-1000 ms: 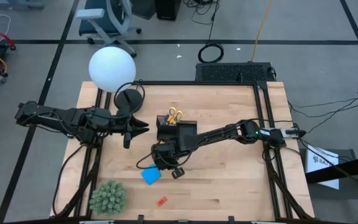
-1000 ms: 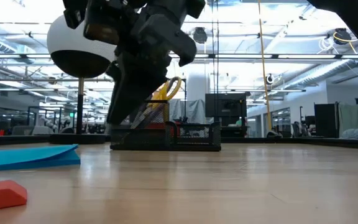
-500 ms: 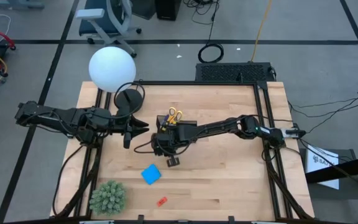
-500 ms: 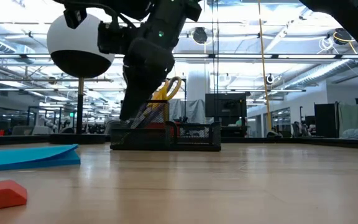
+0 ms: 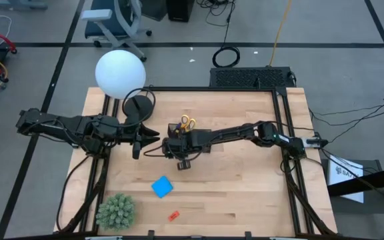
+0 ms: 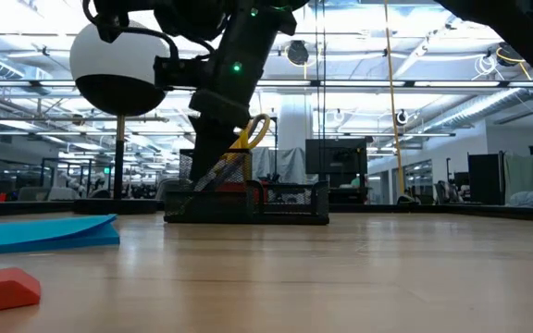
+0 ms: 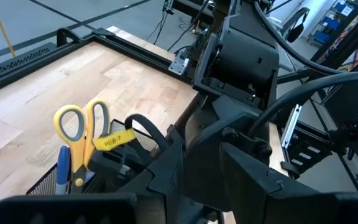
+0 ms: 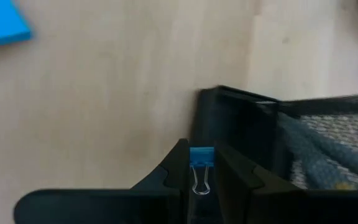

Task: Pick and place office supplies into organizer
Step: Put the blue binder clip into the black desk organizer

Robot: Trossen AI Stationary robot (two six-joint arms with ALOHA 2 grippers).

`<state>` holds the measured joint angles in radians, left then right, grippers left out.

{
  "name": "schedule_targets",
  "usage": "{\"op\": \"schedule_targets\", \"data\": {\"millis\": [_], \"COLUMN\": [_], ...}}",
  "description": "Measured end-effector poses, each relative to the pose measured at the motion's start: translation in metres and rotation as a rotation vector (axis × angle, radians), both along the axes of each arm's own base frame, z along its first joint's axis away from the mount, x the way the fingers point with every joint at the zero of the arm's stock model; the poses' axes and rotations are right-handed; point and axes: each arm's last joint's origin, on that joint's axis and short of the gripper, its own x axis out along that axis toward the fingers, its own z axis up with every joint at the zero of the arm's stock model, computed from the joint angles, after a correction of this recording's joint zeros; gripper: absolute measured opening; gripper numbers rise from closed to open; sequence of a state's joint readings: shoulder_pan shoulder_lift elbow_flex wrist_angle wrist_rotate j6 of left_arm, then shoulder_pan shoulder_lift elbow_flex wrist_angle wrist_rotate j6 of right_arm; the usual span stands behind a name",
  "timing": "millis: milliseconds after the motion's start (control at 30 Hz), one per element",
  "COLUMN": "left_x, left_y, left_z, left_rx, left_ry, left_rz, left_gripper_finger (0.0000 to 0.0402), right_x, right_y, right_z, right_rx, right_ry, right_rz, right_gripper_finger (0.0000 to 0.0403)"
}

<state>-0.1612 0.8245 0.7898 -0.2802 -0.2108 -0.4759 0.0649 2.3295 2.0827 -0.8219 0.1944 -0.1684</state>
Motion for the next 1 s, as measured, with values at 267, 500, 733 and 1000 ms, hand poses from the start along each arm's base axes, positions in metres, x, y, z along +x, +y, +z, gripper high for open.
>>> {"op": "schedule_targets", "data": {"millis": [267, 500, 733, 1000], "left_x": [0.0, 0.0, 0.0, 0.0], "left_y": [0.0, 0.0, 0.0, 0.0], "left_z": [0.0, 0.0, 0.0, 0.0], "left_rx": [0.0, 0.0, 0.0, 0.0], "left_ry": [0.0, 0.0, 0.0, 0.0], "left_rz": [0.0, 0.0, 0.0, 0.0], "left_gripper_finger": [0.0115, 0.0115, 0.0115, 0.0115], "right_x": [0.0, 0.0, 0.0, 0.0], "right_y": [-0.012, -0.022, -0.024, -0.026], "right_z": [0.001, 0.001, 0.001, 0.001], "right_rx": [-0.073, -0.142, -0.183, -0.186], "right_ry": [-0.004, -0.001, 0.015, 0.02], "right_rz": [-0.053, -0.084, -0.054, -0.041], "right_gripper_finger": [0.0045, 0.0045, 0.0045, 0.0047]}}
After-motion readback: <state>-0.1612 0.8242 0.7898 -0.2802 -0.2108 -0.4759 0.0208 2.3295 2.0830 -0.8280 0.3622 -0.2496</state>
